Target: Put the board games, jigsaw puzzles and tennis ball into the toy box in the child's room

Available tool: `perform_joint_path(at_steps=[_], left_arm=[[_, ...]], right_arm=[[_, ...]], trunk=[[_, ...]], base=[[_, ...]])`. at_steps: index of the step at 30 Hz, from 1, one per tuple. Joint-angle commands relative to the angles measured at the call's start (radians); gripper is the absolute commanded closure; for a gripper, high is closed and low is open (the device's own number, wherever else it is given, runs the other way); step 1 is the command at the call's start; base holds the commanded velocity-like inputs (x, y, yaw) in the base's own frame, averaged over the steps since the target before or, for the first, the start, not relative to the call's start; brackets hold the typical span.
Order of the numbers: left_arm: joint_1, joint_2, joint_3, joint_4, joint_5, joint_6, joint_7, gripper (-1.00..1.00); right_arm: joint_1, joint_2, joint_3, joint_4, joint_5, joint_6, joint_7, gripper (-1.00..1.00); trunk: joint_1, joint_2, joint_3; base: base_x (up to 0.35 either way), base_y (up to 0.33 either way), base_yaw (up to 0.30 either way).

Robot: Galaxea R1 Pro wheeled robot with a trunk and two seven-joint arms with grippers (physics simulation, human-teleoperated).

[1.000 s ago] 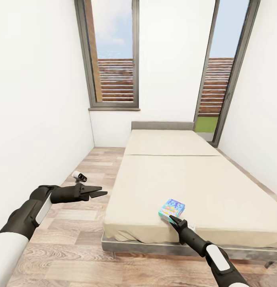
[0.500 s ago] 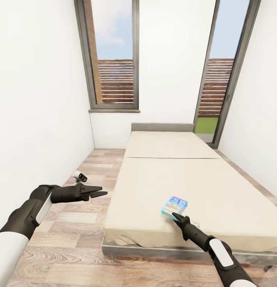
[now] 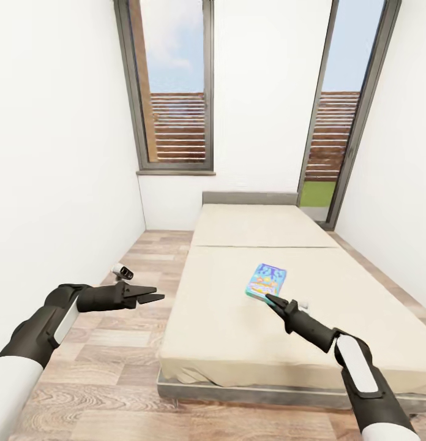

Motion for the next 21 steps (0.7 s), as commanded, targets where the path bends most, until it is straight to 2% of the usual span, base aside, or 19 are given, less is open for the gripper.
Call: perform_joint_path(at_steps=[1,8,13,15,21], left_arm=[[-0.001,0.001,-0.003,0.0,0.0,0.011,-0.004,-1.0],[-0.001,0.001,-0.003,0.0,0.0,0.009,-0.004,-1.0],[-0.001,0.002,-0.003,0.0,0.0,0.008,-0.004,-1.0],[-0.001,0.002,-0.003,0.0,0.0,0.008,-0.004,-1.0],[-0.001,0.001,-0.003,0.0,0.0,0.008,-0.004,-1.0]], right_arm=[[0.005,-0.007,-0.002,-0.03,0.023,0.011,0.013,1.0],[0.066,-0.02,-0.008,-0.189,0.012,0.064,0.09,1.0],[0.097,-0.021,-0.009,-0.276,0.012,0.113,0.179,1.0],[0.127,-0.021,-0.009,-0.353,0.012,0.132,0.224,1.0],[0.147,-0.017,-0.009,-0.389,0.014,0.132,0.243,1.0]], trunk=[[-0.004,0.007,0.002],[-0.031,0.056,0.024],[-0.05,0.091,0.04],[-0.058,0.105,0.046],[-0.081,0.147,0.065]], base=[[0.0,0.0,0.0],[0.0,0.0,0.0],[0.0,0.0,0.0],[0.0,0.0,0.0],[0.0,0.0,0.0]])
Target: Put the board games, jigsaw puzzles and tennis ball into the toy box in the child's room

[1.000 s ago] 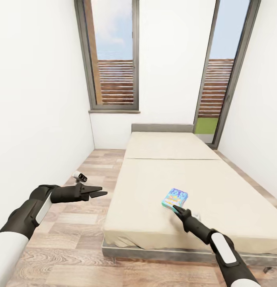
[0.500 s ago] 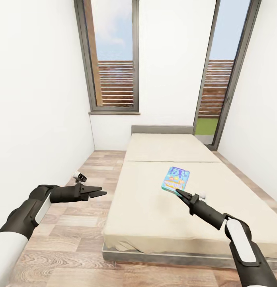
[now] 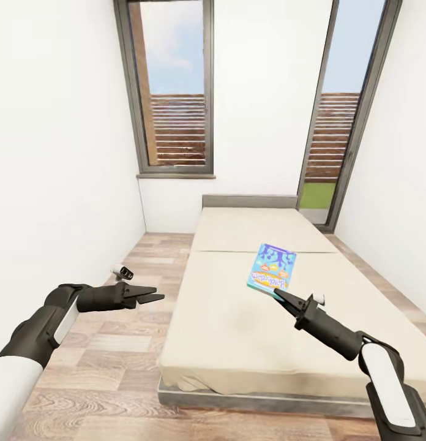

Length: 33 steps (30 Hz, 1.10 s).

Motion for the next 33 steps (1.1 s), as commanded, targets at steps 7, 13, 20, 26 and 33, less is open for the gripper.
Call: perform_joint_path(at_steps=[7,13,20,26,33], left_arm=[[-0.001,0.001,-0.003,0.0,0.0,0.01,-0.004,-1.0],[-0.001,0.002,-0.002,0.001,0.0,0.009,-0.004,-1.0],[-0.001,0.002,-0.002,0.008,0.0,0.009,-0.004,-1.0],[-0.001,0.001,-0.002,0.009,-0.001,0.009,-0.004,-1.0],[-0.001,0.001,-0.002,0.011,-0.002,0.009,0.041,-1.0]], right_arm=[[0.001,0.008,-0.001,-0.001,0.011,-0.005,0.007,1.0],[0.002,0.01,-0.001,0.014,0.017,-0.011,0.001,1.0],[0.002,0.007,0.004,0.044,0.019,-0.065,-0.007,1.0],[0.002,-0.001,0.004,0.056,0.04,-0.07,-0.18,1.0],[0.003,0.005,0.0,0.059,0.042,-0.074,-0.234,1.0]], trunk=[[-0.027,0.049,0.021],[-0.05,0.091,0.04],[-0.077,0.14,0.062],[-0.1,0.182,0.081],[-0.127,0.231,0.102]], base=[[0.0,0.0,0.0],[0.0,0.0,0.0],[0.0,0.0,0.0],[0.0,0.0,0.0],[0.0,0.0,0.0]])
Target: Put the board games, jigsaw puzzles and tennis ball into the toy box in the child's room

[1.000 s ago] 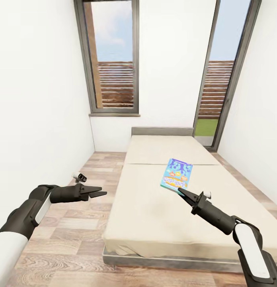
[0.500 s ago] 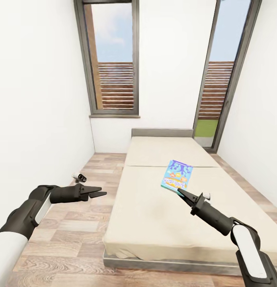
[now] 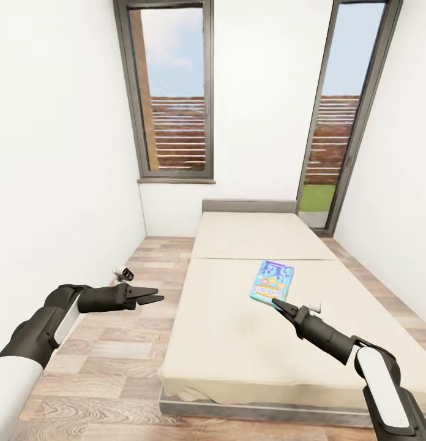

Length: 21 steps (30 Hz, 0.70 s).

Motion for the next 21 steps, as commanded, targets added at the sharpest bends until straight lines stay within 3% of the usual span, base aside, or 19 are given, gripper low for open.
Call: perform_joint_path(at_steps=[1,11,21], left_arm=[[-0.002,0.001,-0.002,0.0,0.001,0.011,-0.001,-1.0],[-0.006,-0.002,-0.002,0.0,0.002,0.01,-0.002,-1.0],[-0.006,-0.005,-0.004,0.0,0.001,0.011,0.001,-1.0]], right_arm=[[-0.001,0.001,-0.002,0.0,0.008,0.004,0.006,1.0],[-0.001,0.005,-0.004,-0.001,0.011,0.002,-0.001,1.0],[-0.001,-0.003,-0.007,0.001,0.007,0.001,-0.001,1.0]], trunk=[[-0.004,0.007,0.002],[-0.042,0.077,0.034],[-0.081,0.147,0.068]], base=[[0.0,0.0,0.0],[0.0,0.0,-0.006],[0.0,0.0,-0.222]])
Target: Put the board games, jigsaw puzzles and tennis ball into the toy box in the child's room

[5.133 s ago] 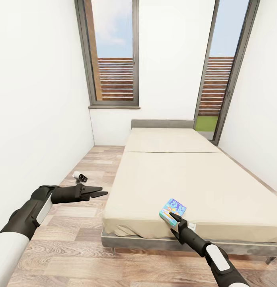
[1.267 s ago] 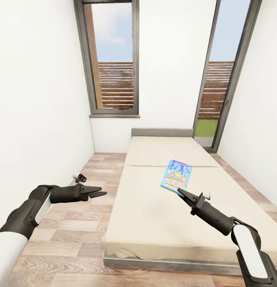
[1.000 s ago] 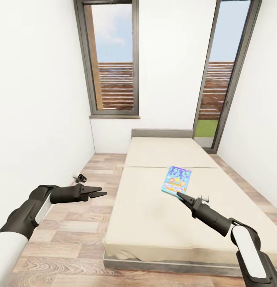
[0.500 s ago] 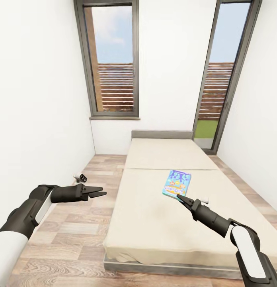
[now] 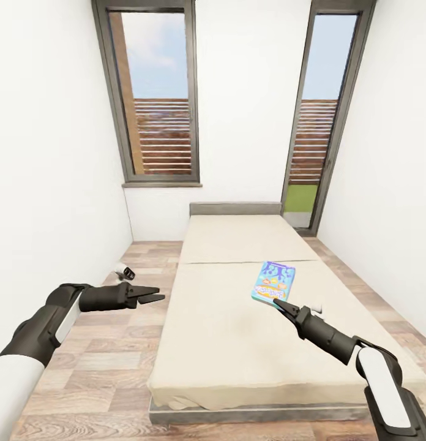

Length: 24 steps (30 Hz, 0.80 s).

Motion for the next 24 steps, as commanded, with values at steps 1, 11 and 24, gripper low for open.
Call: perform_joint_path(at_steps=[1,11,24], left_arm=[[-0.001,0.001,-0.003,0.0,0.002,0.011,-0.003,-1.0],[-0.001,0.0,-0.004,0.0,0.001,0.011,0.012,-1.0],[-0.003,0.001,0.0,-0.002,0.003,0.014,0.013,-1.0]], right_arm=[[-0.002,-0.001,-0.002,0.003,0.006,0.005,0.009,1.0],[-0.001,-0.005,-0.012,0.109,0.0,0.005,0.012,1.0],[-0.001,-0.001,-0.047,0.117,0.001,0.006,0.013,1.0]], trunk=[[-0.004,0.007,0.003],[-0.042,0.077,0.038],[-0.092,0.168,0.085]], base=[[0.0,0.0,-0.273],[0.0,0.0,-0.275],[0.0,0.0,-0.276]])
